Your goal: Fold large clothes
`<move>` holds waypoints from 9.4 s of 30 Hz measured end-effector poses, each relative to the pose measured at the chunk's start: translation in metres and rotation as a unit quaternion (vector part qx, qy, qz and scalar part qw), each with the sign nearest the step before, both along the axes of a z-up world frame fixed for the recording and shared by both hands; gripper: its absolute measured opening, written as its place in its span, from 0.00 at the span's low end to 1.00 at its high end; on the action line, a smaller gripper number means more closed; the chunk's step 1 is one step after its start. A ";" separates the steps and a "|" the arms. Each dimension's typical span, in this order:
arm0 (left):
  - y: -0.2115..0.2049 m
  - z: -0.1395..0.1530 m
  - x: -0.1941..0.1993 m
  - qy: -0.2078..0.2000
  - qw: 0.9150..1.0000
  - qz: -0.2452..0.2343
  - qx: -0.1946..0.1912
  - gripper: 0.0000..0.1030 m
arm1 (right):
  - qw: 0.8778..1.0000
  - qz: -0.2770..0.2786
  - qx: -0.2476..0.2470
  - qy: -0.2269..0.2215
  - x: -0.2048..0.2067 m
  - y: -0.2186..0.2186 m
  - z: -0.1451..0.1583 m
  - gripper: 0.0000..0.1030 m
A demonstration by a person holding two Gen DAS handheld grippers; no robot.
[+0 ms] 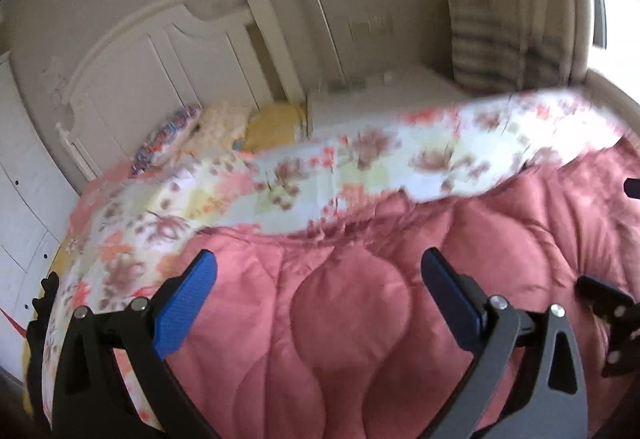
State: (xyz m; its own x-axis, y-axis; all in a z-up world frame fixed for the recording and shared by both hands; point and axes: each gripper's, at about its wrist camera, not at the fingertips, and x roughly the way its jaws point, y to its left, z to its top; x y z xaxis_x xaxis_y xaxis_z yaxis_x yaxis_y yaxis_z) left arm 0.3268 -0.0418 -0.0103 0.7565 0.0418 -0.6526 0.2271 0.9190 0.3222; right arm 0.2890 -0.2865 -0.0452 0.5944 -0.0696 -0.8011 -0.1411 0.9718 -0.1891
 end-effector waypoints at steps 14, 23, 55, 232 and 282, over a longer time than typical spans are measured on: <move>0.017 -0.040 0.018 0.047 0.998 0.009 -0.039 0.98 | 0.992 -0.122 0.029 -0.026 0.009 -0.091 0.008 0.96; 0.015 -0.039 0.017 0.047 0.998 0.006 -0.040 0.98 | 0.979 -0.177 0.100 -0.004 0.011 -0.133 -0.021 0.96; 0.198 -0.048 -0.165 0.099 0.937 0.083 -0.325 0.98 | 0.916 -0.131 0.378 -0.030 -0.266 -0.127 -0.032 0.96; 0.117 0.055 -0.199 -0.016 0.990 -0.094 -0.104 0.98 | 0.947 0.201 -0.131 -0.212 -0.317 0.211 -0.073 0.87; -0.053 -0.018 -0.078 -0.028 0.977 -0.174 -0.123 0.98 | 0.939 -0.123 0.312 -0.074 -0.216 -0.057 -0.053 0.95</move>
